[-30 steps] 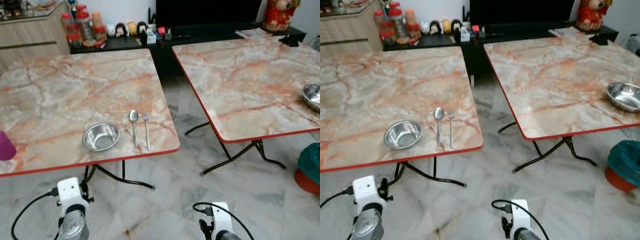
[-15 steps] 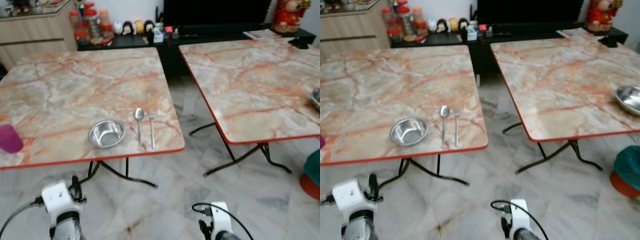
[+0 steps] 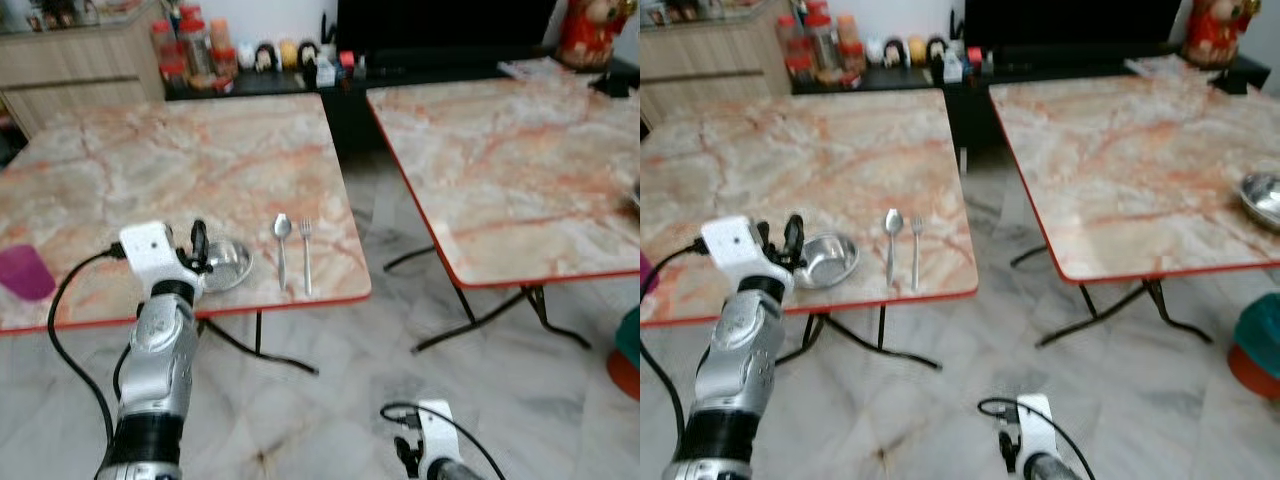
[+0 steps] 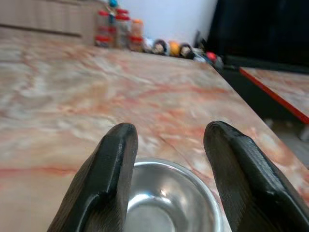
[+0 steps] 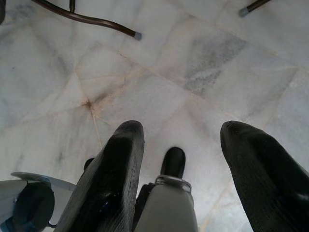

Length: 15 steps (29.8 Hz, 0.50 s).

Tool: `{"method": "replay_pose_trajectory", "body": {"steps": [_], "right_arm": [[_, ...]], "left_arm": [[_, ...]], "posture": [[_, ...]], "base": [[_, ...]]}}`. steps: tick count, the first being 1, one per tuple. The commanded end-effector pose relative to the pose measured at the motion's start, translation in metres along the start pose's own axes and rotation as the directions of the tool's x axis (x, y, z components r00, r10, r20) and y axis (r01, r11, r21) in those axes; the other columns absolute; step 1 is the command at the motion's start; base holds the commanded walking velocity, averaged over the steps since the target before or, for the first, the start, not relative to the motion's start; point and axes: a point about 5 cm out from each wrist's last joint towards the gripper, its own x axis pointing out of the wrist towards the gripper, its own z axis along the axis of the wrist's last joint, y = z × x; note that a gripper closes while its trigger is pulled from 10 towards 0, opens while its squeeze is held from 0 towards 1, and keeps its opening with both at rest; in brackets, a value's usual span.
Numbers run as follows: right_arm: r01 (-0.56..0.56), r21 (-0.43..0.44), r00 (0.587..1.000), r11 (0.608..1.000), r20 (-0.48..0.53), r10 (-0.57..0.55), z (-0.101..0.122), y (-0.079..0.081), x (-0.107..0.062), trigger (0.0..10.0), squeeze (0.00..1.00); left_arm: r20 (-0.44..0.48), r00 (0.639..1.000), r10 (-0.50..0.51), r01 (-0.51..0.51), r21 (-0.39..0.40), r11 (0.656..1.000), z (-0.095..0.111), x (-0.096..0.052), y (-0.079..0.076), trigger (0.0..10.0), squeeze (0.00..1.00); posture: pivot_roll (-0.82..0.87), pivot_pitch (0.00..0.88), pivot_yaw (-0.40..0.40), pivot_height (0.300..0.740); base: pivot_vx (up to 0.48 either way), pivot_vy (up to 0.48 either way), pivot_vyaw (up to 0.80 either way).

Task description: Setting the table

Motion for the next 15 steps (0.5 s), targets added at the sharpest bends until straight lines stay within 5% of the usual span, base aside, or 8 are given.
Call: {"method": "replay_pose_trajectory", "body": {"steps": [1, 2, 5, 15], "right_arm": [[0.001, 0.012, 1.0, 1.0, 0.006, -0.001, 0.001, 0.001, 0.0, 10.0, 0.0], [0.003, 0.015, 1.0, 1.0, 0.005, -0.004, 0.0, 0.001, 0.0, 10.0, 0.0], [0.006, 0.022, 1.0, 1.0, 0.002, -0.007, -0.002, 0.0, 0.0, 10.0, 0.0], [0.008, 0.026, 1.0, 1.0, 0.006, -0.008, 0.0, -0.002, 0.0, 10.0, 0.0]], "left_arm": [[-0.059, 0.998, -0.001, 0.003, 0.034, 0.999, -0.001, 0.008, 0.0, 10.0, 0.0], [-0.136, 0.99, 0.025, -0.02, 0.041, 0.999, -0.004, 0.019, -0.002, 10.0, 0.0], [-0.162, 0.986, 0.049, -0.052, -0.014, 0.999, 0.005, 0.034, -0.007, 10.0, 0.0], [-0.238, 0.965, 0.107, -0.115, -0.019, 0.993, -0.004, 0.039, -0.004, 10.0, 0.0]], "posture": [[0.11, 0.0, 0.034, 0.74], [0.11, 0.0, 0.038, 0.74], [0.1, 0.0, 0.041, 0.74], [0.09, 0.0, 0.041, 0.74]], "base": [[0.0, 0.0, 0.0], [0.0, 0.0, 0.0], [0.0, 0.0, 0.0], [0.0, 0.0, 0.0]]}}
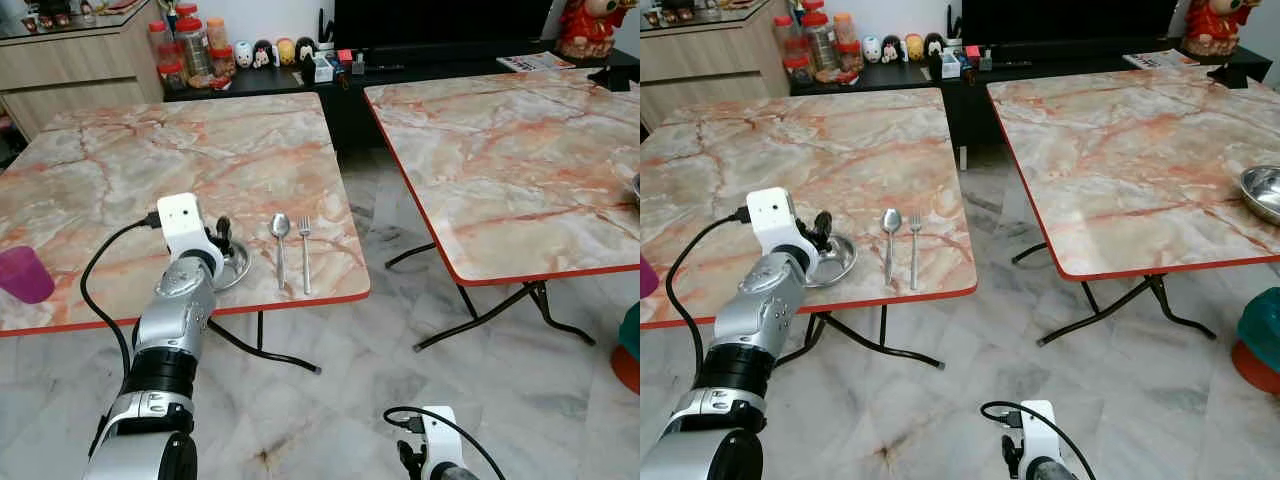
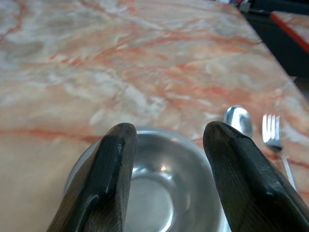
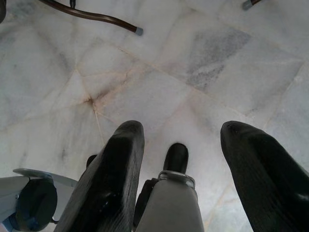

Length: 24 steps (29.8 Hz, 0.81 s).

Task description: Setting the table

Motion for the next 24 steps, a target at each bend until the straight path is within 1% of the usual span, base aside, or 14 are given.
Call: {"method": "replay_pose_trajectory", "body": {"steps": [1, 3, 6, 8, 10, 12, 13, 15, 16, 18, 24], "right_arm": [[0.003, 0.013, 1.0, 1.0, 0.014, -0.003, 0.004, 0.0, 0.001, 10.0, 0.0], [0.005, 0.014, 1.0, 1.0, 0.016, -0.005, 0.006, -0.001, 0.001, 10.0, 0.0], [0.009, 0.022, 1.0, 1.0, 0.02, -0.009, 0.007, -0.001, 0.001, 10.0, 0.0], [0.007, 0.023, 1.0, 1.0, 0.02, -0.007, 0.007, -0.001, 0.001, 10.0, 0.0], [0.006, 0.023, 1.0, 1.0, 0.018, -0.007, 0.006, -0.001, 0.001, 10.0, 0.0], [0.006, 0.025, 1.0, 1.0, 0.013, -0.007, 0.004, -0.001, 0.001, 10.0, 0.0], [0.006, 0.025, 1.0, 1.0, 0.013, -0.007, 0.004, -0.001, 0.001, 10.0, 0.0], [0.01, 0.028, 1.0, 1.0, 0.012, -0.01, 0.004, -0.002, 0.0, 10.0, 0.0], [0.01, 0.028, 1.0, 1.0, 0.012, -0.01, 0.004, -0.002, 0.0, 10.0, 0.0], [0.016, 0.033, 1.0, 0.999, 0.013, -0.017, 0.003, -0.004, 0.0, 10.0, 0.0], [0.025, 0.037, 1.0, 0.999, 0.012, -0.026, 0.003, -0.007, -0.001, 10.0, 0.0]], "left_arm": [[0.006, 0.999, 0.035, -0.035, -0.014, 0.999, 0.005, 0.003, 0.006, 10.0, 0.0], [0.02, 0.995, 0.097, -0.095, -0.064, 0.993, 0.007, 0.004, 0.014, 10.0, 0.0], [0.037, 0.986, 0.165, -0.16, -0.109, 0.981, 0.01, 0.005, 0.027, 10.0, 0.0], [0.025, 0.986, 0.163, -0.159, -0.127, 0.979, 0.009, 0.006, 0.029, 10.0, 0.0], [0.02, 0.985, 0.17, -0.167, -0.099, 0.981, 0.007, 0.006, 0.031, 10.0, 0.0], [-0.013, 0.984, 0.178, -0.179, -0.095, 0.979, 0.002, 0.008, 0.034, 10.0, 0.0], [-0.013, 0.984, 0.178, -0.179, -0.095, 0.979, 0.002, 0.008, 0.034, 10.0, 0.0], [-0.049, 0.982, 0.182, -0.185, -0.08, 0.979, -0.006, 0.008, 0.036, 10.0, 0.0], [-0.049, 0.982, 0.182, -0.185, -0.08, 0.979, -0.006, 0.008, 0.036, 10.0, 0.0], [-0.099, 0.98, 0.171, -0.177, -0.062, 0.982, -0.017, 0.008, 0.037, 10.0, 0.0], [-0.107, 0.979, 0.176, -0.184, -0.077, 0.98, -0.021, 0.009, 0.036, 10.0, 0.0]], "posture": [[0.09, 0.0, 0.041, 0.74], [0.09, 0.0, 0.039, 0.74], [0.09, 0.0, 0.032, 0.74], [0.09, 0.0, 0.032, 0.74], [0.09, 0.0, 0.03, 0.74], [0.09, 0.0, 0.03, 0.74], [0.09, 0.0, 0.03, 0.74], [0.08, 0.0, 0.031, 0.74], [0.08, 0.0, 0.031, 0.74], [0.07, 0.0, 0.032, 0.74], [0.07, 0.0, 0.03, 0.74]], "base": [[0.0, 0.0, 0.0], [0.0, 0.0, 0.0], [0.0, 0.0, 0.0], [0.0, 0.0, 0.0], [0.0, 0.0, 0.0], [0.0, 0.0, 0.0], [0.0, 0.0, 0.0], [0.0, 0.0, 0.0], [0.0, 0.0, 0.0], [0.0, 0.0, 0.0], [0.0, 0.0, 0.0]]}}
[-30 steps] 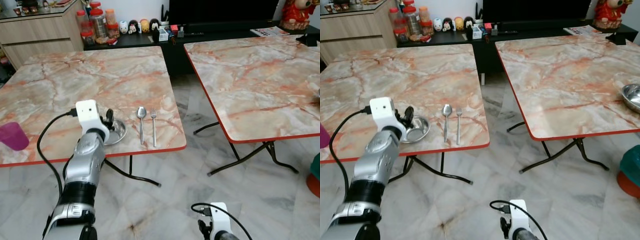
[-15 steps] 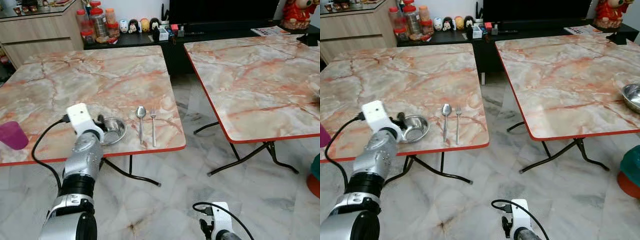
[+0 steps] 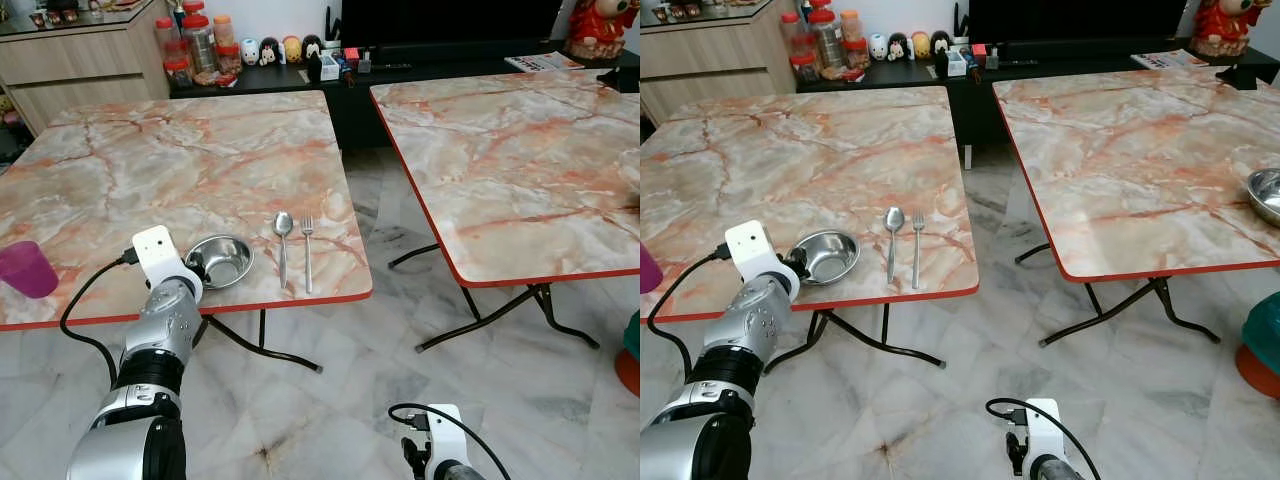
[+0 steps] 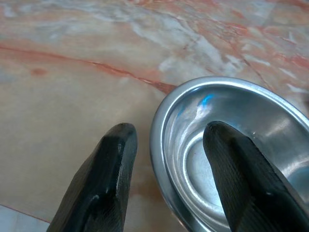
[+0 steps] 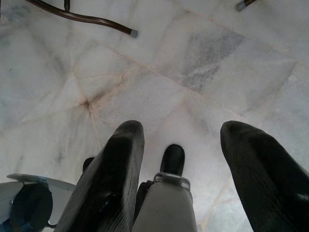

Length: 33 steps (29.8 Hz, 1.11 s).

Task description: Setting the table

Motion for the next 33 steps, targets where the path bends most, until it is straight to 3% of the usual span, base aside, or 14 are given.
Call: {"method": "replay_pose_trajectory", "body": {"steps": [1, 25, 27, 29, 30, 31, 32, 33], "right_arm": [[0.007, 0.015, 1.0, 1.0, 0.005, -0.008, 0.001, -0.001, 0.0, 10.0, 0.0], [0.004, 0.026, 1.0, 1.0, 0.002, -0.004, -0.001, 0.002, 0.0, 10.0, 0.0], [0.005, 0.032, 1.0, 0.999, 0.003, -0.005, -0.001, 0.003, 0.0, 10.0, 0.0], [0.005, 0.032, 1.0, 0.999, 0.003, -0.005, -0.001, 0.003, 0.0, 10.0, 0.0], [0.005, 0.033, 1.0, 0.999, 0.004, -0.006, -0.001, 0.003, 0.0, 10.0, 0.0], [0.006, 0.034, 1.0, 0.999, 0.004, -0.006, -0.001, 0.003, 0.0, 10.0, 0.0], [0.005, 0.034, 1.0, 0.999, 0.005, -0.005, 0.0, 0.003, 0.0, 10.0, 0.0], [0.005, 0.034, 1.0, 0.999, 0.004, -0.005, 0.0, 0.004, 0.0, 10.0, 0.0]], "left_arm": [[0.021, 1.0, -0.002, 0.002, -0.002, 1.0, 0.007, 0.002, -0.002, 10.0, 0.0], [-0.06, 0.997, 0.042, -0.049, -0.118, 0.992, -0.006, 0.006, 0.006, 10.0, 0.0], [-0.083, 0.996, 0.013, -0.028, -0.178, 0.984, -0.008, 0.006, 0.003, 10.0, 0.0], [-0.084, 0.996, 0.011, -0.026, -0.186, 0.982, -0.008, 0.006, 0.003, 9.8, 0.0], [-0.082, 0.997, 0.01, -0.025, -0.187, 0.982, -0.007, 0.006, 0.003, 7.4, 0.0], [-0.081, 0.997, 0.009, -0.024, -0.188, 0.982, -0.007, 0.006, 0.002, 7.4, 0.0], [-0.08, 0.997, 0.002, -0.018, -0.196, 0.98, -0.006, 0.006, 0.002, 0.0, 0.0], [-0.08, 0.997, 0.0, -0.016, -0.199, 0.98, -0.006, 0.006, 0.002, 0.0, 0.0]], "posture": [[0.07, 0.0, 0.03, 0.74], [0.07, 0.0, 0.045, 0.74], [0.07, 0.0, 0.05, 0.74], [0.07, 0.0, 0.051, 0.74], [0.07, 0.0, 0.051, 0.74], [0.07, 0.0, 0.051, 0.74], [0.07, 0.0, 0.051, 0.74], [0.07, 0.0, 0.051, 0.74]], "base": [[0.0, 0.0, 0.0], [0.0, 0.0, 0.0], [0.0, 0.0, 0.0], [0.0, 0.0, 0.0], [0.0, 0.0, 0.0], [0.0, 0.0, 0.0], [0.0, 0.0, 0.0], [0.0, 0.0, 0.0]]}}
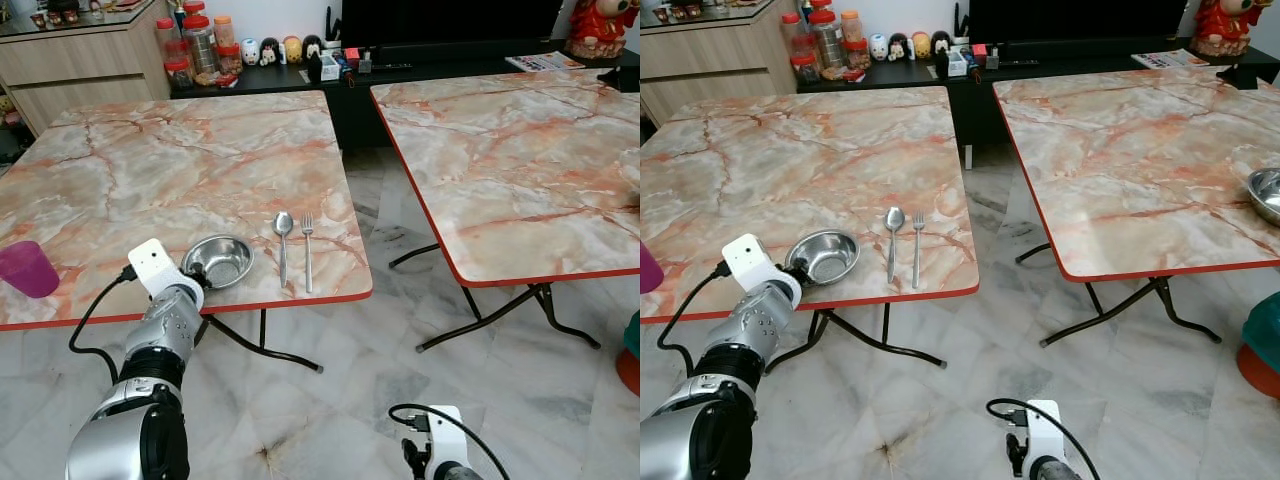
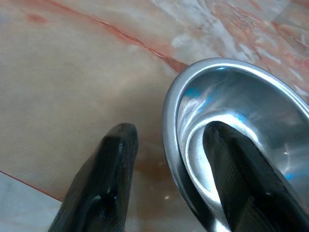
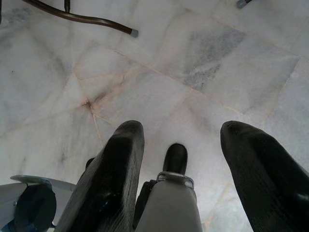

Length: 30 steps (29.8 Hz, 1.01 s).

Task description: Setting the table

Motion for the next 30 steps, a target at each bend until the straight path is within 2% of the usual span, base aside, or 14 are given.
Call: {"method": "replay_pose_trajectory", "body": {"steps": [1, 12, 22, 23, 24, 25, 26, 27, 30], "right_arm": [[0.001, 0.015, 1.0, 1.0, 0.006, -0.001, 0.001, 0.002, 0.0, 10.0, 0.0], [0.0, 0.018, 1.0, 1.0, 0.005, 0.0, 0.002, 0.003, 0.001, 10.0, 0.0], [-0.003, 0.027, 1.0, 1.0, 0.012, 0.003, 0.005, 0.007, 0.002, 10.0, 0.0], [-0.003, 0.027, 1.0, 1.0, 0.013, 0.003, 0.004, 0.007, 0.002, 10.0, 0.0], [-0.003, 0.027, 1.0, 1.0, 0.012, 0.003, 0.004, 0.007, 0.002, 10.0, 0.0], [-0.003, 0.027, 1.0, 1.0, 0.012, 0.003, 0.004, 0.007, 0.002, 10.0, 0.0], [-0.004, 0.026, 1.0, 1.0, 0.011, 0.003, 0.004, 0.007, 0.002, 10.0, 0.0], [-0.004, 0.024, 1.0, 1.0, 0.01, 0.004, 0.004, 0.007, 0.002, 10.0, 0.0], [-0.005, 0.021, 1.0, 1.0, 0.008, 0.004, 0.003, 0.006, 0.001, 10.0, 0.0]], "left_arm": [[-0.009, 1.0, -0.013, 0.013, -0.024, 1.0, 0.003, 0.001, -0.005, 0.0, 0.0], [-0.036, 0.999, -0.019, 0.018, -0.006, 1.0, 0.001, 0.002, -0.003, 0.0, 0.0], [-0.1, 0.993, -0.057, 0.062, 0.048, 0.997, -0.009, 0.001, -0.007, 0.0, 0.0], [-0.099, 0.993, -0.056, 0.061, 0.047, 0.997, -0.009, 0.001, -0.007, 1.8, 0.0], [-0.097, 0.994, -0.058, 0.062, 0.044, 0.997, -0.009, 0.001, -0.008, 1.8, 0.0], [-0.089, 0.994, -0.062, 0.065, 0.038, 0.997, -0.008, 0.001, -0.008, 4.3, 0.0], [-0.074, 0.995, -0.069, 0.071, 0.031, 0.997, -0.006, 0.001, -0.009, 8.5, 0.0], [-0.055, 0.996, -0.073, 0.074, 0.022, 0.997, -0.005, 0.0, -0.009, 10.0, 0.0], [-0.043, 0.996, -0.072, 0.073, 0.01, 0.997, -0.004, -0.001, -0.009, 10.0, 0.0]], "posture": [[0.07, 0.0, 0.051, 0.74], [0.07, 0.0, 0.062, 0.74], [0.07, 0.0, 0.078, 0.74], [0.07, 0.0, 0.079, 0.74], [0.07, 0.0, 0.079, 0.74], [0.07, 0.0, 0.079, 0.74], [0.07, 0.0, 0.078, 0.74], [0.07, 0.0, 0.077, 0.74], [0.07, 0.0, 0.073, 0.74]], "base": [[0.0, 0.0, 0.0], [0.0, 0.0, 0.0], [0.0, 0.0, 0.0], [0.0, 0.0, 0.0], [0.0, 0.0, 0.0], [0.0, 0.0, 0.0], [0.0, 0.0, 0.0], [0.0, 0.0, 0.0], [0.0, 0.0, 0.0]]}}
